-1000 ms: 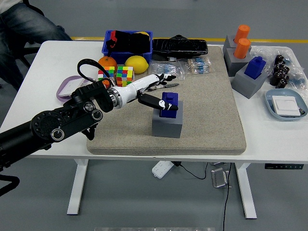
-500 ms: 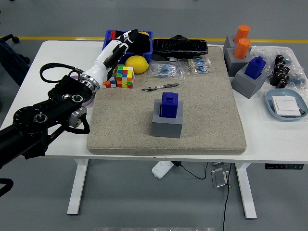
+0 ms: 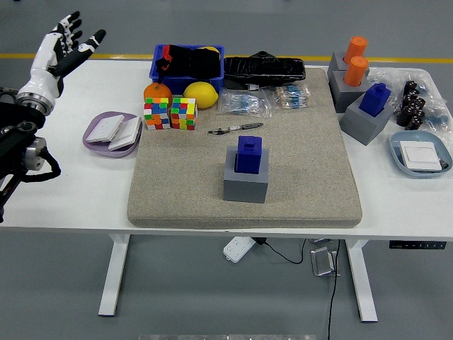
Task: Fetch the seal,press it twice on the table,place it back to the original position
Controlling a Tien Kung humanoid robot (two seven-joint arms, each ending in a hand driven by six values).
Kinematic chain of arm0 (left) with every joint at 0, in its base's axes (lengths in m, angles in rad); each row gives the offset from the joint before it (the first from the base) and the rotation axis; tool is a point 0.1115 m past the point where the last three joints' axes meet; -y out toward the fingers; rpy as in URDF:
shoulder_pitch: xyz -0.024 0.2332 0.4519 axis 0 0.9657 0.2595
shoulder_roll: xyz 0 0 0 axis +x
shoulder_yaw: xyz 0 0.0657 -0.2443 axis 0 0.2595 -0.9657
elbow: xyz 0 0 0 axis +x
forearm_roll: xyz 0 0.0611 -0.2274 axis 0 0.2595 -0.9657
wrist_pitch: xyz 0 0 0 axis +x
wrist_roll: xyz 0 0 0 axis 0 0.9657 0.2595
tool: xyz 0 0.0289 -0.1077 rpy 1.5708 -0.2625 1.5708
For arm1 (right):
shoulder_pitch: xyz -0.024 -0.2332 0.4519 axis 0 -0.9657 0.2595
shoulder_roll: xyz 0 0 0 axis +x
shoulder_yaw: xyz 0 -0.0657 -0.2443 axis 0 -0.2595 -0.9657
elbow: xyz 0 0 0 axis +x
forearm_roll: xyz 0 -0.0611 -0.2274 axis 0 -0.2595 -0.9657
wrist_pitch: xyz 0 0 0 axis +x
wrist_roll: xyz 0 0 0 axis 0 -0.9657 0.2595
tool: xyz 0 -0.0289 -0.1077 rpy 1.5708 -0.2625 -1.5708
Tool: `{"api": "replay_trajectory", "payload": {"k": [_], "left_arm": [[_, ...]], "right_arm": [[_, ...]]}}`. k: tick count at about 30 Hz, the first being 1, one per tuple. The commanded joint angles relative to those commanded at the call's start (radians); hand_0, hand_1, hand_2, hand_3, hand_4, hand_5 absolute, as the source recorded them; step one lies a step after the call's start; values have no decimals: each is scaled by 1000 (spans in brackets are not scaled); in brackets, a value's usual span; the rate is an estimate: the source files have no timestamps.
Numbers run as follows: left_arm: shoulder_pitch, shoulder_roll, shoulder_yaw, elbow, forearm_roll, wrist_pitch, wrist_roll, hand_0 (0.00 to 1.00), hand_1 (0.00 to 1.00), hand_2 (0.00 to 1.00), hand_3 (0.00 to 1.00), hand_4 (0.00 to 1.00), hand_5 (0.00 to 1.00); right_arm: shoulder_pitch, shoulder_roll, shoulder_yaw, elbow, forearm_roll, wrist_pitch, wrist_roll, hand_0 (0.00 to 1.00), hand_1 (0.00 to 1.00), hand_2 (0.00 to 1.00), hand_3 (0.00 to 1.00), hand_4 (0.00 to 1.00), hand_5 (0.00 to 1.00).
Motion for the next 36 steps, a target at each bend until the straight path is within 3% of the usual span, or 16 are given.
{"api": "replay_trajectory", "payload": {"k": [7,12,18,24,36], "left_arm": [[29,66,-127,29,40,13,9,948,968,965,952,847,410],[47,94,-186,45,51,20,12,946,966,964,952,844,407],[58,111,-228,61,54,30,8,945,964,963,952,840,396],[55,132,-205,61,47,27,13,943,963,962,950,838,396],[69,127,-201,47,58,29,19,939,960,960,950,834,391]], "right_arm": [[9,-4,3,3,-5,-2,-1,932,777,777,807,869,475],[12,-8,7,2,-7,-7,-2,932,777,777,808,868,475],[14,-6,2,2,-6,-8,-3,932,775,776,807,868,475],[21,-6,-2,4,-4,-9,-3,932,777,775,807,868,475],[13,-7,-8,4,-8,-10,-6,932,775,775,806,865,475]]}}
